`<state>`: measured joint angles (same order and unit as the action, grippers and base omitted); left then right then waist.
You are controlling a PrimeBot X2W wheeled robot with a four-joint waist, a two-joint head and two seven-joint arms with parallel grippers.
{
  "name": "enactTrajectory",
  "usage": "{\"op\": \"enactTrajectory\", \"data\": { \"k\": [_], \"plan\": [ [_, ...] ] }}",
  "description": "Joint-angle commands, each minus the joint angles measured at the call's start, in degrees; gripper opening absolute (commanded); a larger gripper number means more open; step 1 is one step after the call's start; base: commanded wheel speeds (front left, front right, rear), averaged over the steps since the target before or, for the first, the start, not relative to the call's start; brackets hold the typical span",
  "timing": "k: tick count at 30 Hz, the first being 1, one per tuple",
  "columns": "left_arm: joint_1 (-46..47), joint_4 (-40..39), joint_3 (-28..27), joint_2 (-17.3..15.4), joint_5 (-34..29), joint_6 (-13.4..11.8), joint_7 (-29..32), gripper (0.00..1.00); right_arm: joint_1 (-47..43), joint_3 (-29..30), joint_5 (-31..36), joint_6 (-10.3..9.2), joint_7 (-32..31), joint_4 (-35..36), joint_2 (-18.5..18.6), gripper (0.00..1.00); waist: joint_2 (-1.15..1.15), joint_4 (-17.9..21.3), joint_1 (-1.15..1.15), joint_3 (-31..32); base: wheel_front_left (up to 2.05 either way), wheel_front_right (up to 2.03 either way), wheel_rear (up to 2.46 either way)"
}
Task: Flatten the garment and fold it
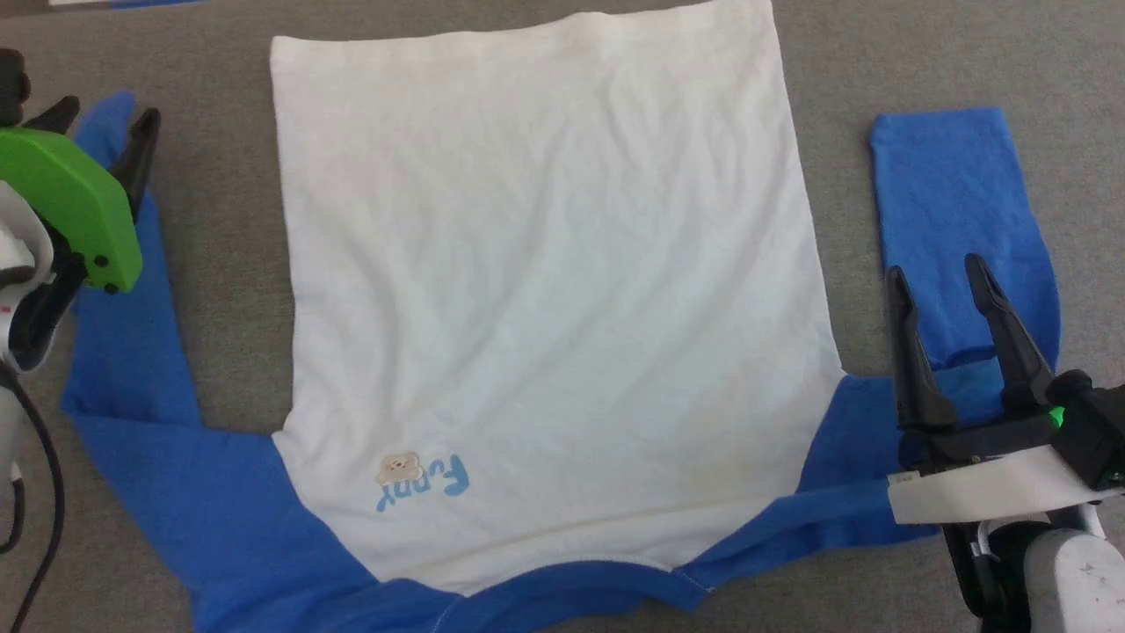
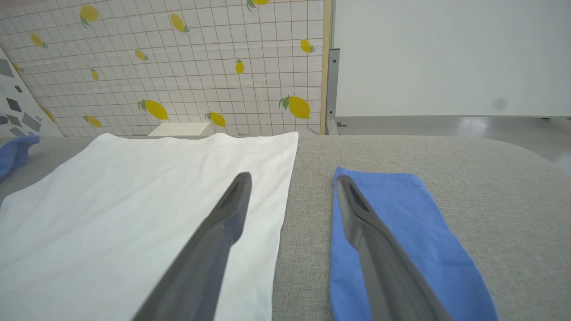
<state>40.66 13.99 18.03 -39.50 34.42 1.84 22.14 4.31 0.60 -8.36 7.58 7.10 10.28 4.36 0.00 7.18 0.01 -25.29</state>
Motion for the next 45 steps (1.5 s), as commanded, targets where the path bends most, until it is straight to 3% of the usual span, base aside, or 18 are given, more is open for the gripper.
{"op": "enactTrajectory", "data": {
  "k": [1, 8, 11, 12, 14, 24, 30, 34, 38, 42, 45],
  "plan": [
    [1.52, 0.93, 0.13, -0.75, -0.14, -0.77, 1.17, 1.0, 1.29, -0.35, 0.18, -0.09, 0.54, 0.1, -0.23, 1.0, 0.0, 3.0, -0.01, -2.9, 0.0, 0.0, 0.0],
    [3.57, 5.07, 1.38, -3.2, -2.7, -6.87, 11.72, 1.0, 2.34, -1.44, 0.45, -0.09, 0.94, -0.39, -0.6, 1.0, 0.0, 4.2, -0.01, -3.17, 0.0, 0.0, 0.0],
    [3.65, 4.77, 1.35, -3.74, -3.08, -8.49, 13.58, 1.0, 2.44, -1.7, 0.46, -0.09, 0.84, -0.54, -0.7, 1.0, 0.0, 4.31, -0.01, -3.12, 0.0, 0.0, 0.0],
    [3.64, 4.47, 1.37, -3.93, -3.25, -8.71, 13.62, 0.45, 2.48, -1.76, 0.47, -0.09, 0.81, -0.6, -0.73, 1.0, 0.0, 4.29, -0.01, -3.06, 0.0, 0.0, 0.0],
    [3.28, 4.27, 1.16, -4.18, -3.15, -9.33, 13.93, 0.0, 2.5, -1.77, 0.62, -0.09, 0.74, -0.76, -0.78, 1.0, 0.0, 4.11, -0.01, -2.76, 0.0, 0.0, 0.0],
    [-0.77, 0.57, -2.6, -3.51, -0.44, -10.47, 6.07, 0.0, 0.62, 0.17, 1.07, -0.09, 0.38, -1.71, -1.02, 1.0, 0.0, 0.69, -0.01, 4.32, 0.0, 0.0, 0.0],
    [-7.43, -5.72, -6.49, -6.61, 1.23, -12.29, 3.61, 0.0, -2.3, 1.87, 1.29, -0.09, -0.91, -1.11, -1.15, 1.0, 0.0, -2.34, -0.01, 10.4, 0.0, 0.0, 0.0],
    [-13.72, -13.12, -9.39, -8.84, 1.79, -15.07, 3.14, 0.0, -4.54, 2.69, 1.11, -0.09, -1.88, -0.27, -1.25, 1.0, 0.0, -4.18, -0.01, 13.67, 0.0, 0.0, 0.0],
    [-20.33, -20.33, -11.0, -10.19, 2.7, -15.97, 2.78, 0.0, -6.37, 3.54, 0.77, -0.09, -2.63, 0.51, -1.33, 1.0, 0.0, -5.79, -0.01, 16.04, 0.0, 0.0, 0.0],
    [-24.48, -29.7, -8.95, -8.68, 2.75, -16.33, 2.71, 0.0, -7.72, 4.4, 0.56, -0.09, -3.4, 1.43, -1.39, 1.0, 0.0, -7.51, -0.01, 17.47, 0.0, 0.0, 0.0],
    [-24.42, -36.11, -3.92, -5.15, 2.17, -15.69, 2.98, 0.0, -8.23, 4.5, 0.54, -0.09, -3.98, 2.1, -1.41, 1.0, 0.0, -8.53, -0.01, 18.06, 0.0, 0.0, 0.0]
  ]
}}
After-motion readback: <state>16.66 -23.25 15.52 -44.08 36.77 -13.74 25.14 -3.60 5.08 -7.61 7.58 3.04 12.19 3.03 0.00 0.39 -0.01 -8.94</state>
